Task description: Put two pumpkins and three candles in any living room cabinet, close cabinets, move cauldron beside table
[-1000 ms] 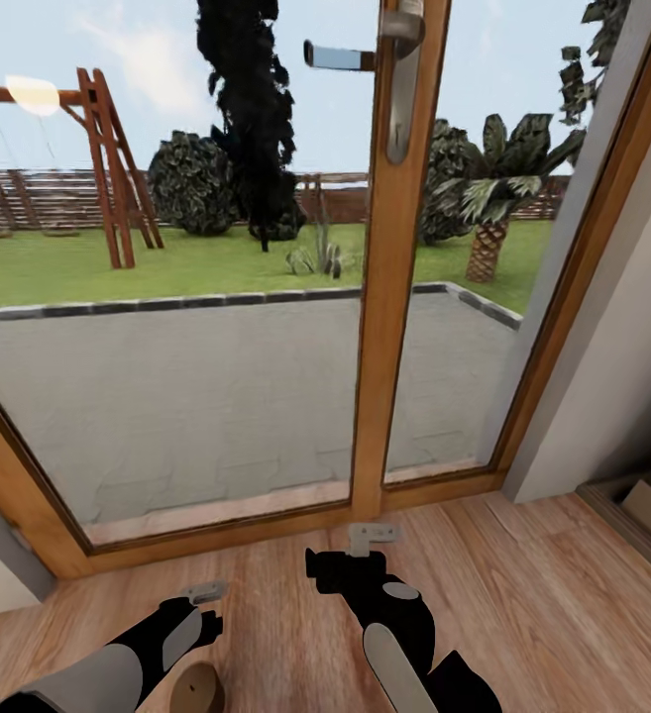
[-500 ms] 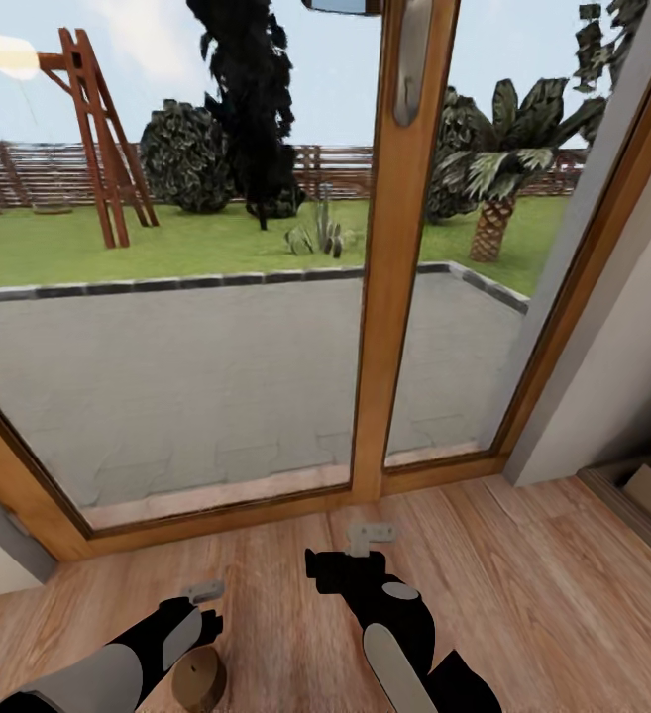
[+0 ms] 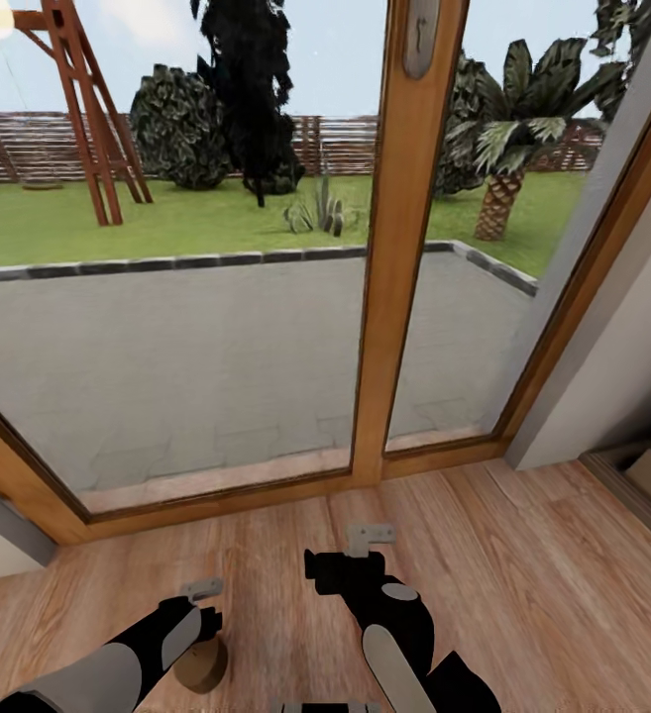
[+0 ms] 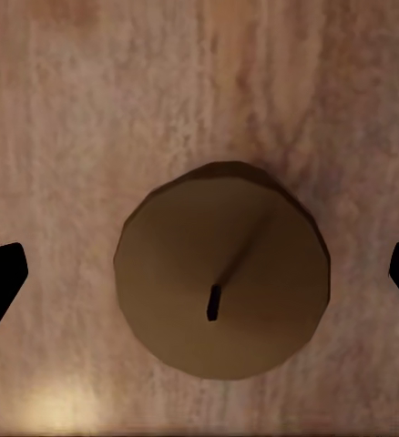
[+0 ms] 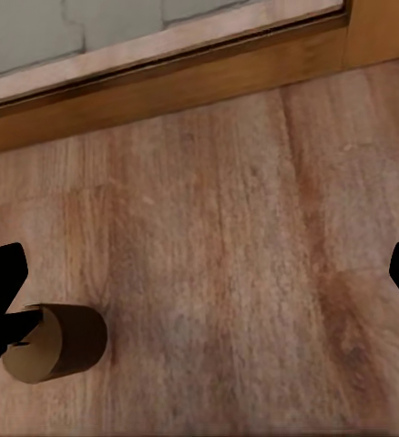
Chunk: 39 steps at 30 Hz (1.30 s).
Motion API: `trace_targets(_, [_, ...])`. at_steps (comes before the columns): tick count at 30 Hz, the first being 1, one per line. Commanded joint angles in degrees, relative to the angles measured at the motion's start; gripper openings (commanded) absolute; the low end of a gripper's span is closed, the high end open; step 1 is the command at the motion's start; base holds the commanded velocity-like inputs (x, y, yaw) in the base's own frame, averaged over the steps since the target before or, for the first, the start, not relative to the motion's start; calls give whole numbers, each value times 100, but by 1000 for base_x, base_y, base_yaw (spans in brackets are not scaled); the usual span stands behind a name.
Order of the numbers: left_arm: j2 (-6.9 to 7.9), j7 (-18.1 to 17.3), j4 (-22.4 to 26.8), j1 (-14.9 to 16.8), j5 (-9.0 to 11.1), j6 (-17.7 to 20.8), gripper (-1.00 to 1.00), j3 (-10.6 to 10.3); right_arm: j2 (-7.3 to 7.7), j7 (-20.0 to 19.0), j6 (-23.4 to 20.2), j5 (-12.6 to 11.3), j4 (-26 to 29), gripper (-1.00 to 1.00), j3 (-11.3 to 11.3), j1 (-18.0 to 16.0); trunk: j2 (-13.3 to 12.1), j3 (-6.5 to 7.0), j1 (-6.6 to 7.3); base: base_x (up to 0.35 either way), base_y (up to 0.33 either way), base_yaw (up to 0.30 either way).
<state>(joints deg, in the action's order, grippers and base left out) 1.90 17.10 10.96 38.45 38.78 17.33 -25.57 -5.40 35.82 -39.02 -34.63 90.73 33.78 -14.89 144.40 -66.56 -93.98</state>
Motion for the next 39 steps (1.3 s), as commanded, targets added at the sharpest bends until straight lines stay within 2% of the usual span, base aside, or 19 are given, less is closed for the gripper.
trace_targets(1, [5,36,24,1,55,50,100,-49,1,58,-9,-53,6,100,6,-5,4,-28,-1,0,0,0])
trace_targets(5, [14,28,53,6,73,67,100,-37,-2,57,-9,-53,6,100,6,-5,9,-116,-11,0,0,0])
trace_targets(11, [-1,21,69,7,71,-341,100,-34,3,56,-9,-53,6,100,-22,-5,17,-249,-27,0,0,0])
trace_targets(16, [-5,16,78,5,69,-559,100,-34,2,56,-9,-54,6,100,-28,-5,17,-249,-27,0,0,0])
trace_targets(18, [-5,14,80,5,69,-602,100,-33,3,56,-9,-53,6,100,-29,-5,17,-249,-27,0,0,0])
trace_targets(28, [-5,13,81,4,69,-727,100,-35,1,56,-9,-53,6,100,-28,-5,30,-471,-53,0,0,0])
trace_targets(39, [-3,13,81,4,69,-968,100,-44,3,49,-1,-53,15,100,-29,-5,30,-471,-53,0,0,0])
